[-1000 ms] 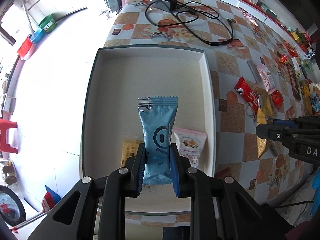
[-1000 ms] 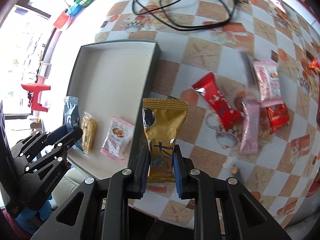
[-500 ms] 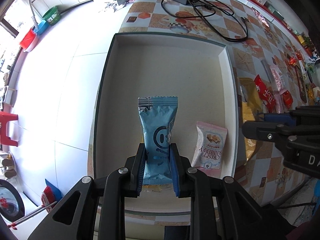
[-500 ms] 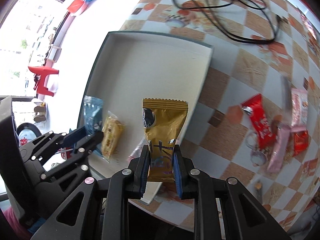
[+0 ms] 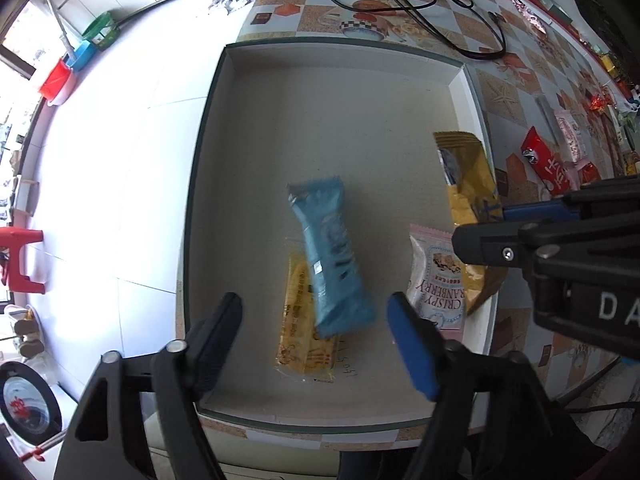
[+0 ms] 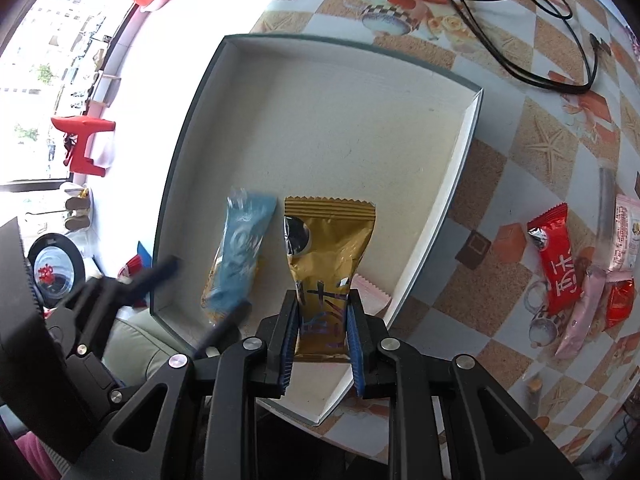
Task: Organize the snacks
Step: 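Carry both candies to the white tray and open both grippers, then grasp the red candy with left gripper while right grasps the clear stick packet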
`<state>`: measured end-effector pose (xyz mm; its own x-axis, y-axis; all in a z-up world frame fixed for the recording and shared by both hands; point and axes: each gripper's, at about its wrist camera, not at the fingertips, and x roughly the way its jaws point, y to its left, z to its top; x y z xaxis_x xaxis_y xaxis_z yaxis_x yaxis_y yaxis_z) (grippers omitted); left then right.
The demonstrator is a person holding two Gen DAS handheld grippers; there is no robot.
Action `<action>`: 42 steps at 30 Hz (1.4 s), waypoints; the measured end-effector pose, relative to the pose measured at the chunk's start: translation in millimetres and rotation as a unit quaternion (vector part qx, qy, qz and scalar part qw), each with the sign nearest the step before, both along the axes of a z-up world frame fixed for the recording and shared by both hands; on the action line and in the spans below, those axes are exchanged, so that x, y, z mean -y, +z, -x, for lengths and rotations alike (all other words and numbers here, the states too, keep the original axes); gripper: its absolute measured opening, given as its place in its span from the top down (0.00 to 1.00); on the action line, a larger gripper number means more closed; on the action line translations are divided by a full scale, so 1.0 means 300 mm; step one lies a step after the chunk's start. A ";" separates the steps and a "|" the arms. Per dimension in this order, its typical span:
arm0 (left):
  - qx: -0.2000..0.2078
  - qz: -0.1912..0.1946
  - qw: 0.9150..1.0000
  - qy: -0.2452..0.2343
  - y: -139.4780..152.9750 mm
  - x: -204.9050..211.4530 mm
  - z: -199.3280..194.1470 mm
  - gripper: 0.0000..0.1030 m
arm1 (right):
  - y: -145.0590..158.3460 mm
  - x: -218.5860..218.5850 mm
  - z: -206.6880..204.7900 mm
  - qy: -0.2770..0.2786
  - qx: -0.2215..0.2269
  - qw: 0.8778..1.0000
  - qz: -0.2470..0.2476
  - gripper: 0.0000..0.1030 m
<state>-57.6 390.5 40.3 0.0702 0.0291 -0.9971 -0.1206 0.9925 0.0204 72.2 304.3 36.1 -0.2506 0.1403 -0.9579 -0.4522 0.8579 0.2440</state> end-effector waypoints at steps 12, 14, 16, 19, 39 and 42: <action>-0.023 0.009 1.000 0.002 -0.008 0.021 -0.041 0.22 | 0.005 0.145 -0.054 -0.056 0.005 0.998 0.022 0.01; -0.026 0.009 1.000 -0.004 -0.007 0.043 -0.055 0.22 | -0.008 0.192 -0.061 -0.071 0.001 0.997 0.031 0.01; -0.026 0.010 1.000 -0.009 -0.003 0.069 -0.066 0.22 | -0.021 0.250 -0.066 -0.086 -0.002 0.996 0.038 0.01; -0.027 0.010 0.999 -0.019 0.001 0.105 -0.082 0.22 | -0.040 0.335 -0.069 -0.109 -0.006 0.993 0.050 0.01; -0.027 0.008 0.996 -0.081 0.091 0.399 -0.133 0.22 | -0.175 0.888 -0.007 -0.237 -0.039 0.962 0.130 0.01; -0.029 0.017 0.995 -0.089 0.106 0.446 -0.146 0.22 | -0.192 0.866 0.031 -0.190 -0.026 0.972 0.139 0.01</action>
<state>-13.9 256.8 72.0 0.0128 -0.0116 -0.9999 0.0582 0.9982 -0.0108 62.9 44.6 -21.3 -0.2806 -0.0296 -0.9594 -0.0825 0.9966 -0.0066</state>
